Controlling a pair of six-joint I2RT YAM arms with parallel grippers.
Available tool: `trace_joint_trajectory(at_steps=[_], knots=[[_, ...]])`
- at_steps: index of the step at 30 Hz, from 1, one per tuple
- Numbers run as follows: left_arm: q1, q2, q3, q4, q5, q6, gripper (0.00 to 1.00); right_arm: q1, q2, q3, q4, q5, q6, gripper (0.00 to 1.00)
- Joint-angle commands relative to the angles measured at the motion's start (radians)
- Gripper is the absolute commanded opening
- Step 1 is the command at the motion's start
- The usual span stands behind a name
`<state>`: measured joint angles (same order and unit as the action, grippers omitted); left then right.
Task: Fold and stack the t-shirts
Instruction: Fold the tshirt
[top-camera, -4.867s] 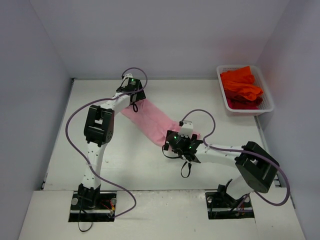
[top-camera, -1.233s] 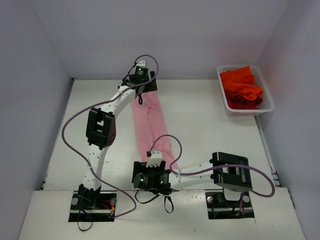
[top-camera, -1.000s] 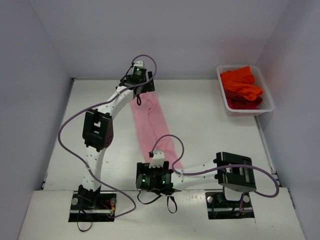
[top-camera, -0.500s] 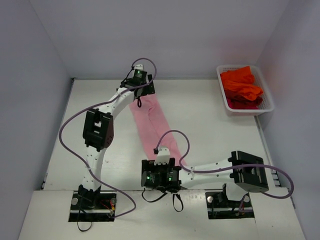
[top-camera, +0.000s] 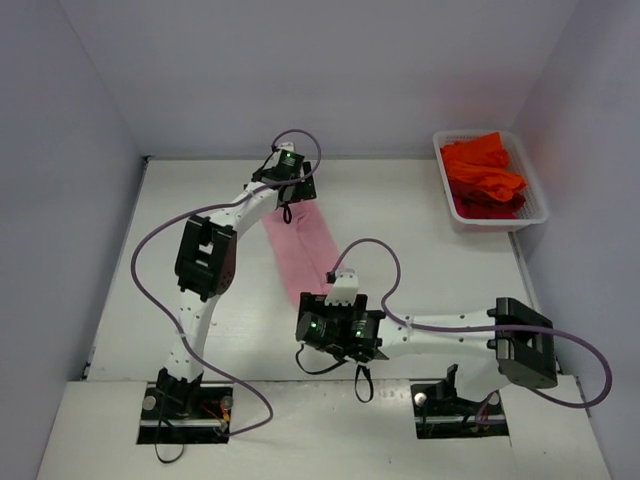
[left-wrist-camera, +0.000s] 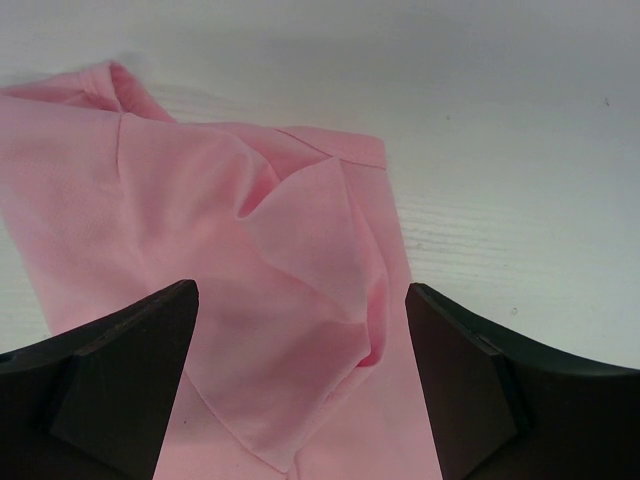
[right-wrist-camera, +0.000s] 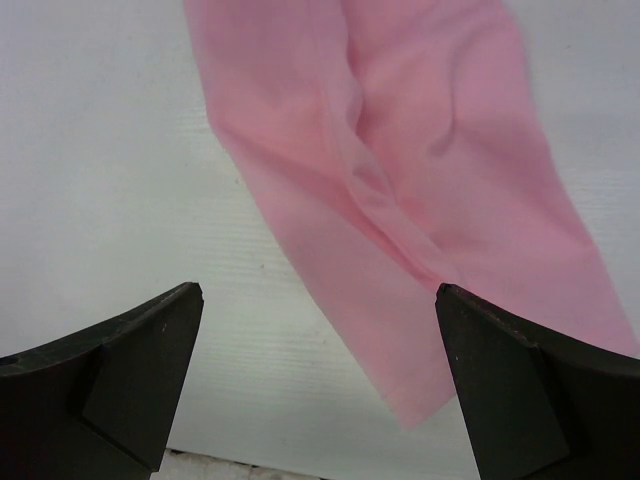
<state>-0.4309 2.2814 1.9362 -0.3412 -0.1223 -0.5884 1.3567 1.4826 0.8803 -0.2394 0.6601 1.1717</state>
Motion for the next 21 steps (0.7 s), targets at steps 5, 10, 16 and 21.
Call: trace_joint_trajectory(at_steps=[5,10,16,21], knots=[[0.0,-0.017,0.02,0.027,-0.046,-0.024,0.81,-0.039,-0.12,-0.012,-0.031,0.081,-0.056,1.0],[0.0,-0.008,0.018,0.03,-0.053,-0.025,0.82,-0.041,-0.142,-0.029,-0.035,0.07,-0.052,1.0],[0.003,-0.01,0.0,0.021,-0.085,-0.025,0.81,-0.045,-0.154,-0.07,-0.043,0.075,-0.024,1.0],[0.006,-0.002,-0.022,0.033,-0.086,-0.039,0.81,-0.051,-0.14,-0.095,-0.043,0.07,0.003,1.0]])
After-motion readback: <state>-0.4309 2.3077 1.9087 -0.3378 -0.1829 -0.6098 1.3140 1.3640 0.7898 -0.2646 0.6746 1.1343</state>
